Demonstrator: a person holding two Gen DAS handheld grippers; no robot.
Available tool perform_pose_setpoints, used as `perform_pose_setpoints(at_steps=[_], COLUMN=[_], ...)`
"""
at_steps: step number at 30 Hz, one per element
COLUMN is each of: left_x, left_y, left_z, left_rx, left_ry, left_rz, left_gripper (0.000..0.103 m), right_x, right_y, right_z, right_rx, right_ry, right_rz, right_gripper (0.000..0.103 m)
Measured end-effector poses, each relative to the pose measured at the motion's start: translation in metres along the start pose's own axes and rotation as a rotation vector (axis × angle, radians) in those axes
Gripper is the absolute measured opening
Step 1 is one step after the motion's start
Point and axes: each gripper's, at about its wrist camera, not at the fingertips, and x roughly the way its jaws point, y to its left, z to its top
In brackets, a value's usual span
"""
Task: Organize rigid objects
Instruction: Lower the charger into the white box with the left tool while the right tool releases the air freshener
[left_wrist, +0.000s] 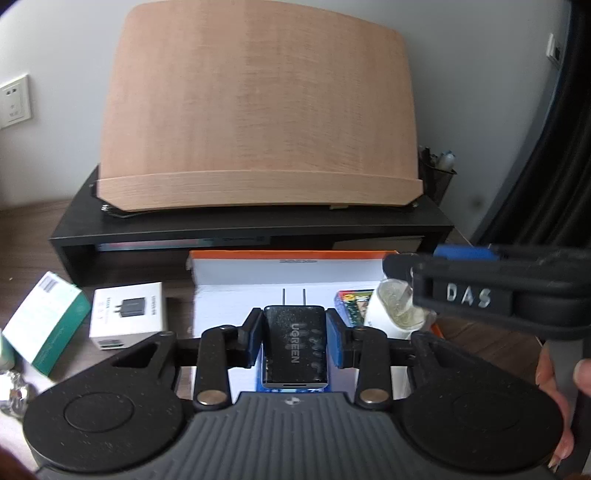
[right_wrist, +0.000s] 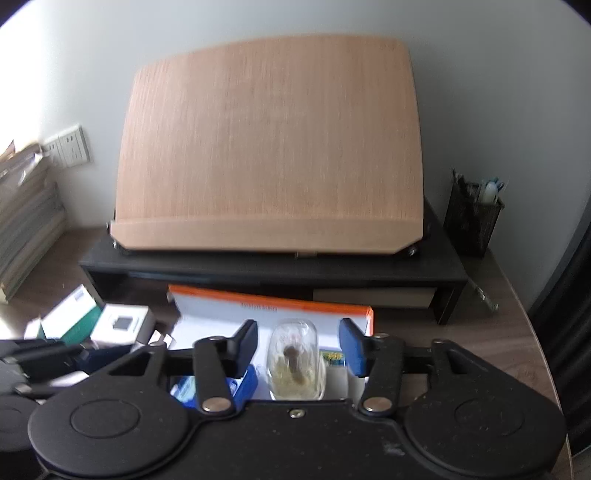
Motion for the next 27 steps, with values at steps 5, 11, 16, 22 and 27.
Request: perform_pose_setpoints(at_steps=[5,11,16,22,27], left_x=[0.010,0.018,0.010,-0.011,-0.035], left_y=[-0.005,-0.014,-0.016,-0.002,0.022], left_z=[0.002,0.002,0.000,-0.002,-0.011], left_rx=[0.008,0.023,0.020,-0.005,-0.027], left_ry=[0.011,0.031,0.014,-0.007,-0.024], left_rz=[-0.033,-0.096,-0.116,-0.090,-0.032], left_gripper=[0.036,0.038,0.045,0.048,0.053], right_x=[-0.020,-0.045,-0.059,-0.070,-0.073], right_y=[-0.007,-0.021,-0.021,-0.002,0.022], right_z=[0.003,0.003,-0.001,-0.007,-0.016], right_rx=[0.011,0.058,0.056,0.047,0.035], right_ry=[-0.079,-0.140,-0.158,-0.168,-0.154], right_rz=[-0.042,-0.052,-0.072,-0.064,-0.041], right_gripper=[0.061,0.065,0.067,0.072,0.074])
